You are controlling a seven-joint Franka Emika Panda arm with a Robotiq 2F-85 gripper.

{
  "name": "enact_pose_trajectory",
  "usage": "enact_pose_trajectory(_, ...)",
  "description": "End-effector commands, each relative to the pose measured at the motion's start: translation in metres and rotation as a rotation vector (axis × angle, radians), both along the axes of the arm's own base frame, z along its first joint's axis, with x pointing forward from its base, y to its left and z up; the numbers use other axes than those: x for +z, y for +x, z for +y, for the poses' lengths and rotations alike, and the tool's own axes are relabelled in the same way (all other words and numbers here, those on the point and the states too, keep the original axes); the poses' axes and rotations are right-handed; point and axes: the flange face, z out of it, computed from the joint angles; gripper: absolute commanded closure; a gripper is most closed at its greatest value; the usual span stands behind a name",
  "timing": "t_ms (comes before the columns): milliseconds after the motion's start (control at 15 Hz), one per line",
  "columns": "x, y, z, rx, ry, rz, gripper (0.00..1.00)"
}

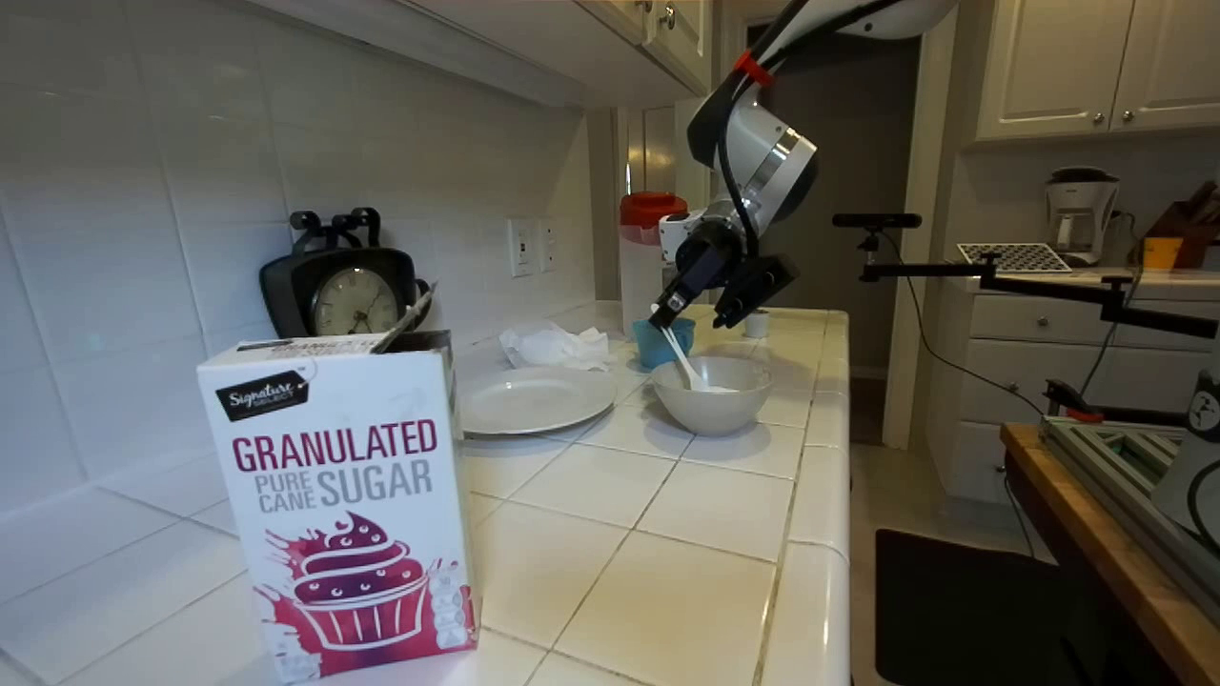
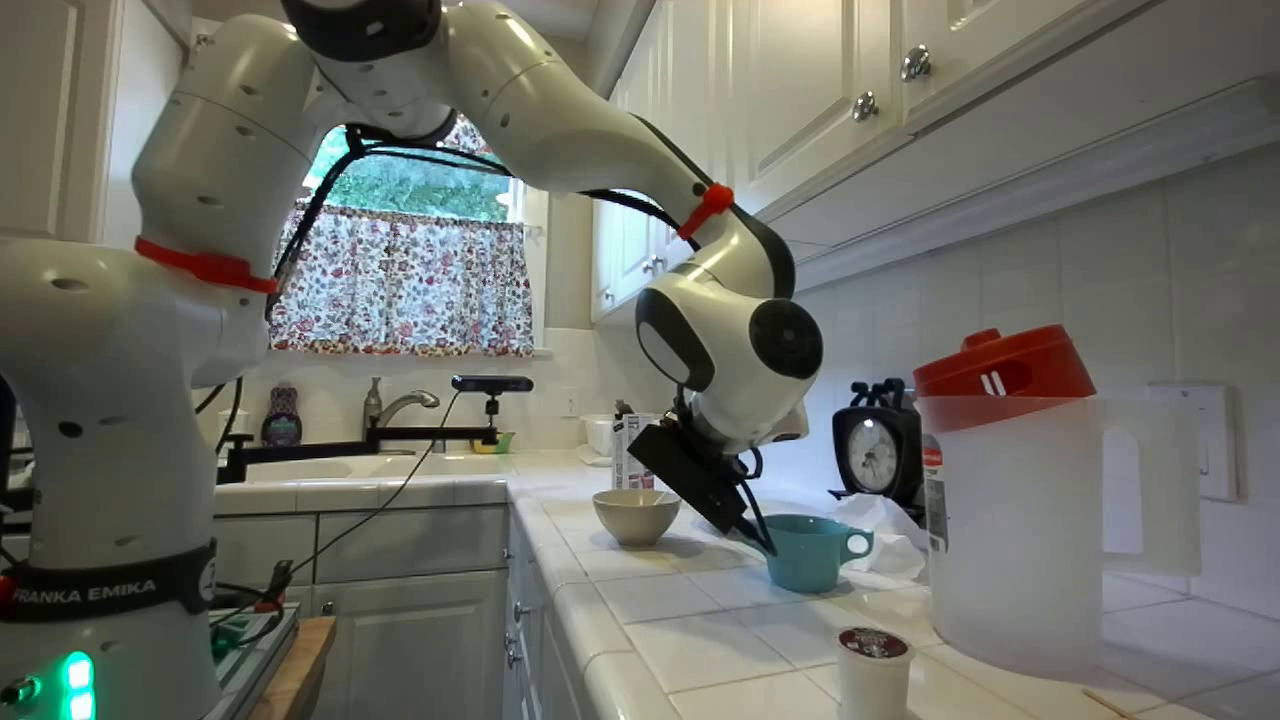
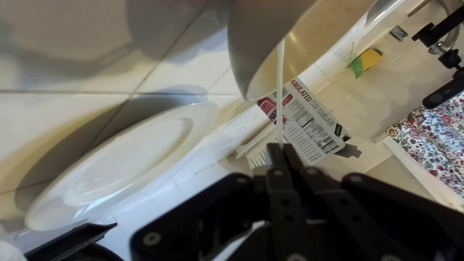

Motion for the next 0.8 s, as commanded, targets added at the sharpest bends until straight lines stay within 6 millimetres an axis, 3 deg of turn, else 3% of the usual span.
enact_pose_trajectory(0,-0.0033,0.0013,-0.001,0.021,0.035,0.001,0.99)
enact_pose_trajectory(733,-0.0053,-0.0029,-0.0088,0.024,0.102,0.013,0.99)
